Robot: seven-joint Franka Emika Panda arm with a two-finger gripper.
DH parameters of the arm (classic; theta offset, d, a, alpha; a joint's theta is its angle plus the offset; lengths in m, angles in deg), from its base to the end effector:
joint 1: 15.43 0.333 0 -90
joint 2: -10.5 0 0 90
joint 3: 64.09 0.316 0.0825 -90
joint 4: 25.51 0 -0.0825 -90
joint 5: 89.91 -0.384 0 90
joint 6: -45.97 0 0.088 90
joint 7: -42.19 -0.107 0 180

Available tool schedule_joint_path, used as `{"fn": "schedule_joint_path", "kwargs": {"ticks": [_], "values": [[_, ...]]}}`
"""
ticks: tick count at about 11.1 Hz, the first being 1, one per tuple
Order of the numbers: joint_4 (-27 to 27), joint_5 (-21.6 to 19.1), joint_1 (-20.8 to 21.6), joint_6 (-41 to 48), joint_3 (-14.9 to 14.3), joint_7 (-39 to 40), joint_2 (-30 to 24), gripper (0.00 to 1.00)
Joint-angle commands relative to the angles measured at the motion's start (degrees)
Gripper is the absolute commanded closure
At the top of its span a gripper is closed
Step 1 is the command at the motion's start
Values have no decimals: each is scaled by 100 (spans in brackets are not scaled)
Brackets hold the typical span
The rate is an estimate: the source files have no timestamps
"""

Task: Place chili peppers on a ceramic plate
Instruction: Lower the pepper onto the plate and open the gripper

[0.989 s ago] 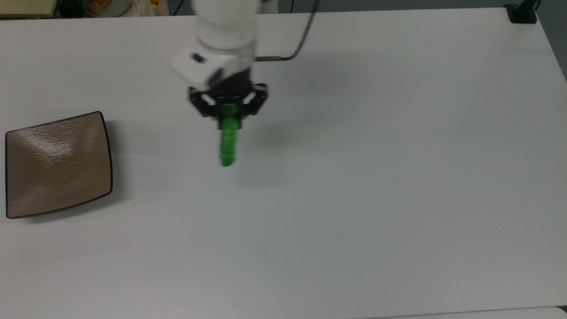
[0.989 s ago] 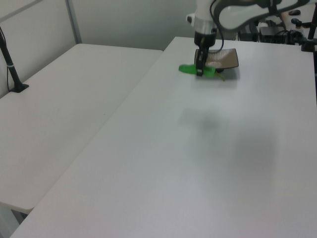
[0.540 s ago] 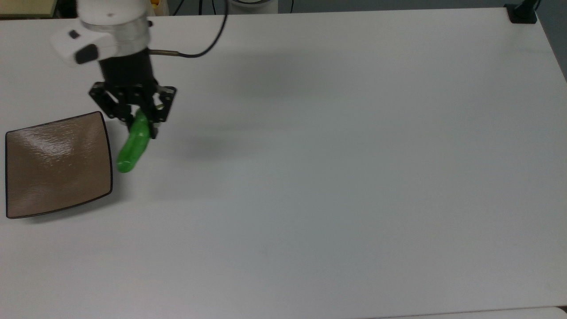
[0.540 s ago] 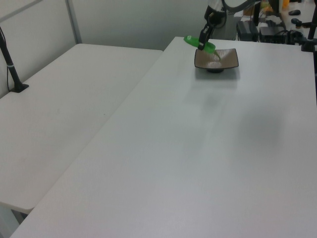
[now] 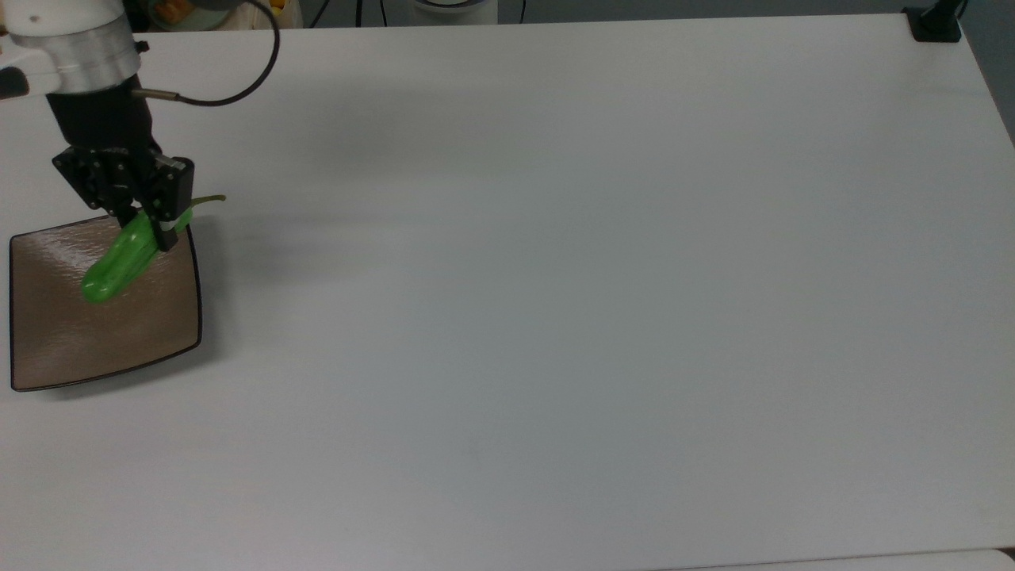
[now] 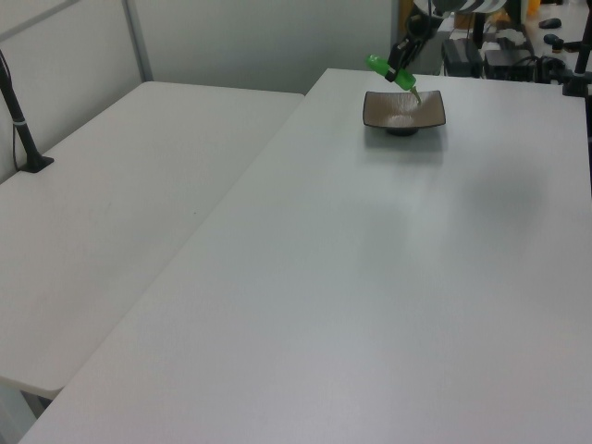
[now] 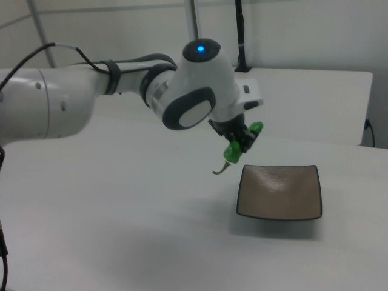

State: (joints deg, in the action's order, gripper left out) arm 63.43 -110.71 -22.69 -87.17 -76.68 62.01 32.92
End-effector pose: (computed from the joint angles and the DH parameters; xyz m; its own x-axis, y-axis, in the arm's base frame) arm 0.6728 -0.2119 0.4700 0.8902 -0.1742 0.4210 -0.1371 -0.9836 -0.1171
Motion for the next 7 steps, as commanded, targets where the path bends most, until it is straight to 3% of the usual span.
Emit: {"fn": "schedule_joint_path", "kwargs": {"ticks": [1,2,3,4,7], "values": [[62,-196,-118,-395,-76,215,175,58],[71,-231,-153,-405,-76,233,219,19],[80,-249,-188,-405,-85,311,219,17],[80,-249,-188,-405,-94,321,219,0],[63,-249,-171,-326,-94,277,167,0]]}}
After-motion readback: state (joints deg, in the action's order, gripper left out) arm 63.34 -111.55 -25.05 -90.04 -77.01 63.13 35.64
